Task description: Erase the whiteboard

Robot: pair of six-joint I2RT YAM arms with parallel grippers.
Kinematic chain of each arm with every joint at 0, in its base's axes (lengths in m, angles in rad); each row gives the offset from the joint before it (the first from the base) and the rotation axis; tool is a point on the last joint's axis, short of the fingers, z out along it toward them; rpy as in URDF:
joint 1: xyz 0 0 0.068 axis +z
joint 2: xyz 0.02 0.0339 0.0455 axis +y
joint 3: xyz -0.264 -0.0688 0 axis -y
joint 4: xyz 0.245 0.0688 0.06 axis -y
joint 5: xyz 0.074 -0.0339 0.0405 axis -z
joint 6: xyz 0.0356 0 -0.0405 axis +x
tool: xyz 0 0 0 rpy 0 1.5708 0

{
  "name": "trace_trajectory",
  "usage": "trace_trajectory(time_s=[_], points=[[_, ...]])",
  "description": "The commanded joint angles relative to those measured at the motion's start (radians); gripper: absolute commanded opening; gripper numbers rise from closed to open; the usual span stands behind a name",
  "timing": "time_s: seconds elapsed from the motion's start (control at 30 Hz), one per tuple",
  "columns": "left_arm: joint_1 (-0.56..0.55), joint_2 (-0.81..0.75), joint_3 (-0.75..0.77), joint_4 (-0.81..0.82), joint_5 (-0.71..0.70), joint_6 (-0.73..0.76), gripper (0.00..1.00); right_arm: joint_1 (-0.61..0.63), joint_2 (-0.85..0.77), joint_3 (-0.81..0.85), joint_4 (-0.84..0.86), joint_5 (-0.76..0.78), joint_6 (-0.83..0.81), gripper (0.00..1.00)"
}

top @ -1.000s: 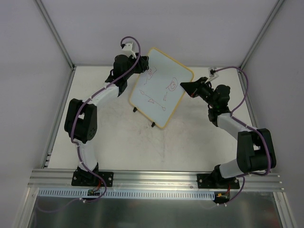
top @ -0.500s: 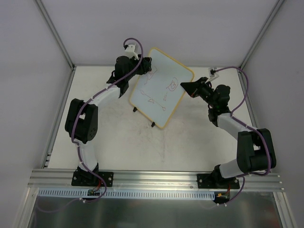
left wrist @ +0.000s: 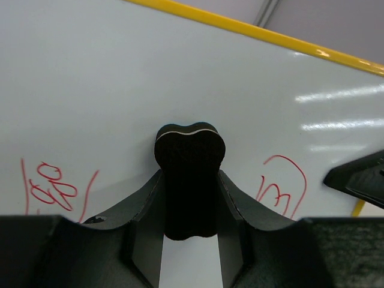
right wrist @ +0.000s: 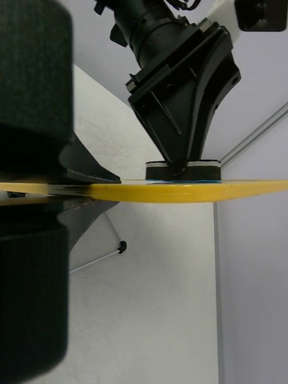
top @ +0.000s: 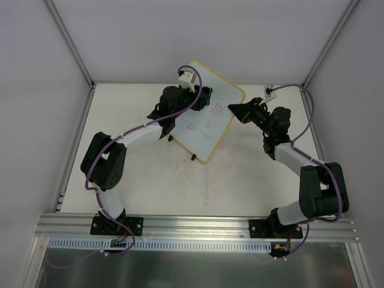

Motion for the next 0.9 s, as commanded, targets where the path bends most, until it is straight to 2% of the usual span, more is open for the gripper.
trace_trajectory(time_s=[0.0, 0.3, 0.47, 0.7, 0.87], points=[[-0.041, -0.052, -0.039, 0.047, -0.007, 0.024, 0.0, 0.022, -0.015, 0.023, 0.024, -0.047, -0.114, 0.0], [-0.016, -0.029, -0.028, 0.041, -0.076, 0.027, 0.0, 0.022, -0.016, 0.021, 0.024, -0.048, -0.113, 0.0], [0.066, 0.02, 0.003, 0.018, -0.011, -0.072, 0.0, 0.022, -0.019, 0.02, 0.026, -0.048, -0.111, 0.0], [0.156, 0.057, -0.005, 0.017, 0.004, -0.148, 0.0, 0.022, -0.022, 0.021, 0.026, -0.048, -0.111, 0.0], [0.177, 0.069, -0.022, -0.02, -0.059, -0.187, 0.0, 0.02, -0.024, 0.021, 0.024, -0.048, -0.111, 0.0]])
